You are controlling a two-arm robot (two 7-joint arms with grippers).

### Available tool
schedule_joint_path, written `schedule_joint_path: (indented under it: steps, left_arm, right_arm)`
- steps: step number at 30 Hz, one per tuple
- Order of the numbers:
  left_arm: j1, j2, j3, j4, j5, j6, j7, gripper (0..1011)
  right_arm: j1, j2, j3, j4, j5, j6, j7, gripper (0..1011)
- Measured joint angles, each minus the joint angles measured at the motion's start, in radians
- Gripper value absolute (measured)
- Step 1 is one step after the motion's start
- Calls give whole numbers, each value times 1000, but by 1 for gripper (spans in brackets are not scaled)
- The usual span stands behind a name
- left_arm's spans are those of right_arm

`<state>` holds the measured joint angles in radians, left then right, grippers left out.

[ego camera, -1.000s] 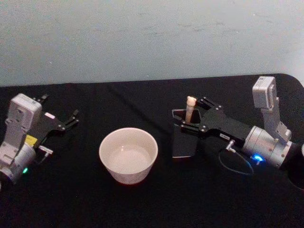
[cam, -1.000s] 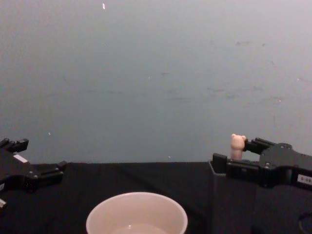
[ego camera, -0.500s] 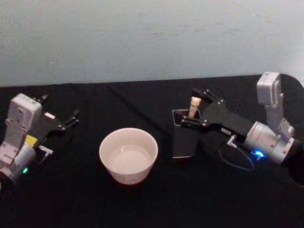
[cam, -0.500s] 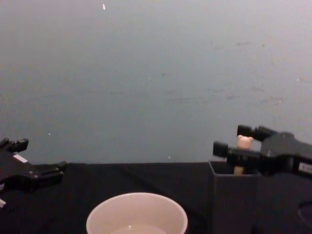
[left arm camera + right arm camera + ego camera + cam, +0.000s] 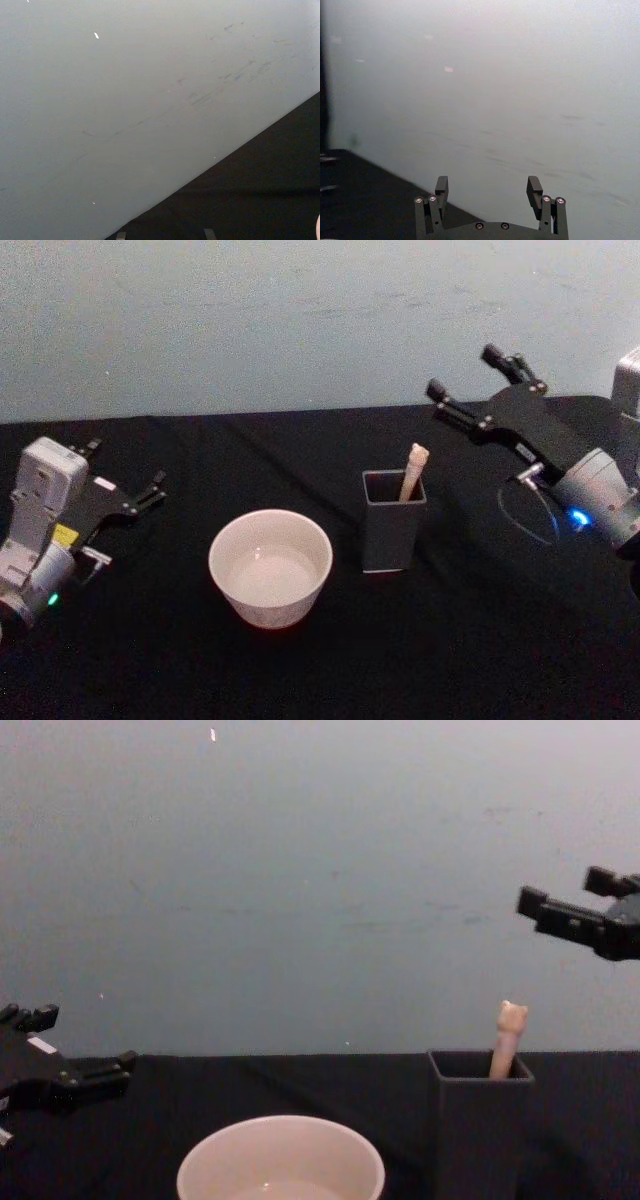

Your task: Pick up the stirring spoon with one hand, stir inside the cup, then place it back in its original position.

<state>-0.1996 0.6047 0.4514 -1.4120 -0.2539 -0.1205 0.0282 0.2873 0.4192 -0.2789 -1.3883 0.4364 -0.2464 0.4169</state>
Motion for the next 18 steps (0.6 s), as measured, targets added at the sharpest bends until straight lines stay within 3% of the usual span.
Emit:
schedule_joint_path:
  steps: [5, 9, 18]
  left_arm:
    - [0, 0, 0, 0, 0, 0, 0, 1001]
    - [0, 0, 0, 0, 0, 0, 0, 1001]
    - [0, 0, 0, 0, 0, 0, 0, 1001]
  right_arm:
    - [-5, -27, 22, 35, -62, 49, -112, 1002]
    - [-6, -41, 19, 75, -98, 88, -147, 1002]
    - [-5, -69, 5, 138, -137, 136, -144, 1002]
